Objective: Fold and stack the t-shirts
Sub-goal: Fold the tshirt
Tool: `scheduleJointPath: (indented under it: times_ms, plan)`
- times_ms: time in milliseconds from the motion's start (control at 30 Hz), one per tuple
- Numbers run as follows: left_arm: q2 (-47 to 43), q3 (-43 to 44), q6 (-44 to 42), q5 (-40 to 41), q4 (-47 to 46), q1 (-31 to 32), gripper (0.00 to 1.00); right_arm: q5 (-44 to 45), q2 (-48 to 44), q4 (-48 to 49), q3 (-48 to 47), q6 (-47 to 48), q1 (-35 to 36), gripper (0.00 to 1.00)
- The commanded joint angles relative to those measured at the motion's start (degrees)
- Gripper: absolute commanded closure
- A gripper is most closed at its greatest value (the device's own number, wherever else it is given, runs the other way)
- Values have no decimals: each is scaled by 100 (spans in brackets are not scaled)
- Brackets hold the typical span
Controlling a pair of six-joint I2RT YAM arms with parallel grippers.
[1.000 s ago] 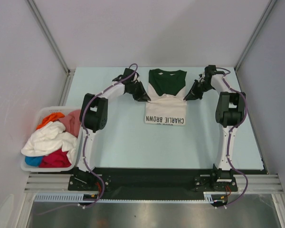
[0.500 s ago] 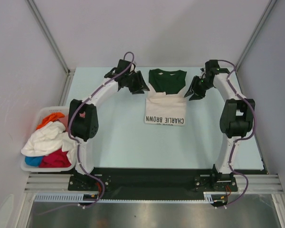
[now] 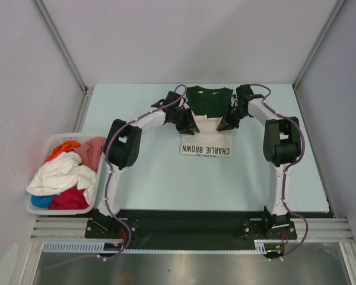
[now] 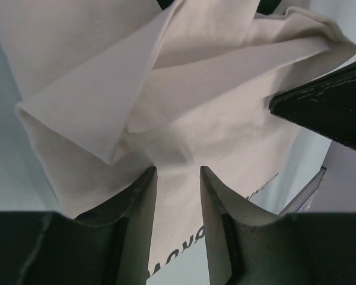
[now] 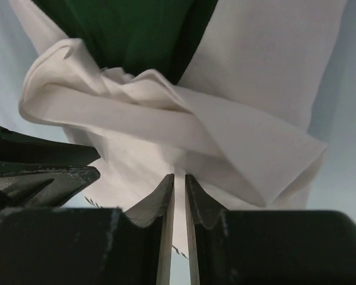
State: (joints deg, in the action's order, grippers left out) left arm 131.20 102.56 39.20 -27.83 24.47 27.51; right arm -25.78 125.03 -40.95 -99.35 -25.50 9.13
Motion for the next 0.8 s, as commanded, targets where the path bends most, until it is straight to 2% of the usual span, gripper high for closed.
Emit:
scheduleJointPath:
  times_ms: [0, 167, 233, 300, 400, 500, 567, 667, 700, 767]
  plan:
    - [2, 220, 70, -108, -390, -70, 60, 152, 29, 271, -128, -52, -51, 83]
    - [414, 527, 62, 14, -566, -131, 57, 275, 355, 298, -611, -87, -86, 82]
    - [678, 1088, -44, 120, -531, -219, 55, 433, 591, 316, -857, -70, -104, 82]
    - [1194, 1998, -9, 138, -304, -368, 55, 433, 864, 202, -1532, -70, -148, 81]
    - [1383, 2810, 123, 208, 118, -518, 55, 504, 1312, -376, -2692, -70, -262, 81]
    - [1032, 2717, 97, 270, 102, -580, 50, 539, 1358, -677, -3264, 27, -332, 80]
    - [584, 2340, 44, 279, 102, -580, 50, 486, 1008, -800, -3135, 71, -367, 80]
    - [-40, 1514, 35, 182, -3, -545, 50, 381, 480, -740, -2232, 141, -359, 77]
    - [-172, 1121, 9, 182, -38, -510, 50, 294, 130, -556, -1620, 141, -350, 73]
    - [-540, 697, -18, 147, -117, -475, 50, 179, -232, -362, -1063, 141, -359, 69]
